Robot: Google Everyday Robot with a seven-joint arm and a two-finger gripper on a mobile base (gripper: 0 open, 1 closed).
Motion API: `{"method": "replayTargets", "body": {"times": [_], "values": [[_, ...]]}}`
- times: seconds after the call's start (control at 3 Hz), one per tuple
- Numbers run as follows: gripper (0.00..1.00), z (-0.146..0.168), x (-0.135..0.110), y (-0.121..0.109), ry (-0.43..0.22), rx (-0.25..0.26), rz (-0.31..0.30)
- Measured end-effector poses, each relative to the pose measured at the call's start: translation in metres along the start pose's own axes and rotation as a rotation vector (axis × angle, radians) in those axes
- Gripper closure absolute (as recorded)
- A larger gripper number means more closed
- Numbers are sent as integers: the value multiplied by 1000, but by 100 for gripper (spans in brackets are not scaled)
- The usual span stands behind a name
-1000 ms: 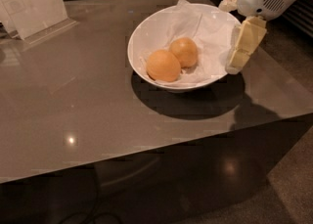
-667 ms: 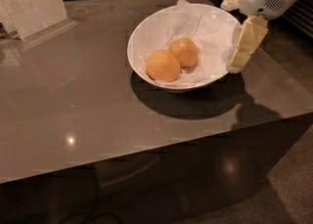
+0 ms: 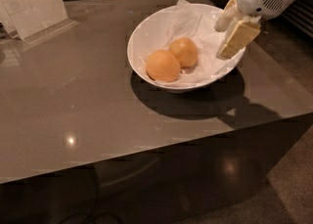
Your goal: Pick orange from white bowl
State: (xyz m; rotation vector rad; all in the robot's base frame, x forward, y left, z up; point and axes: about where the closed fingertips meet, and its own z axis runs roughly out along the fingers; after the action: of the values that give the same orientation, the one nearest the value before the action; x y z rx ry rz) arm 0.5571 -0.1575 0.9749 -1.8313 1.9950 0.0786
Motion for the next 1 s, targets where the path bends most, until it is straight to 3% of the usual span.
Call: {"method": "replayTargets", "body": {"times": [0.33, 1.0], "values": [[34, 5, 3, -5, -11, 13, 11], [26, 46, -2, -36, -47, -41, -28]]}}
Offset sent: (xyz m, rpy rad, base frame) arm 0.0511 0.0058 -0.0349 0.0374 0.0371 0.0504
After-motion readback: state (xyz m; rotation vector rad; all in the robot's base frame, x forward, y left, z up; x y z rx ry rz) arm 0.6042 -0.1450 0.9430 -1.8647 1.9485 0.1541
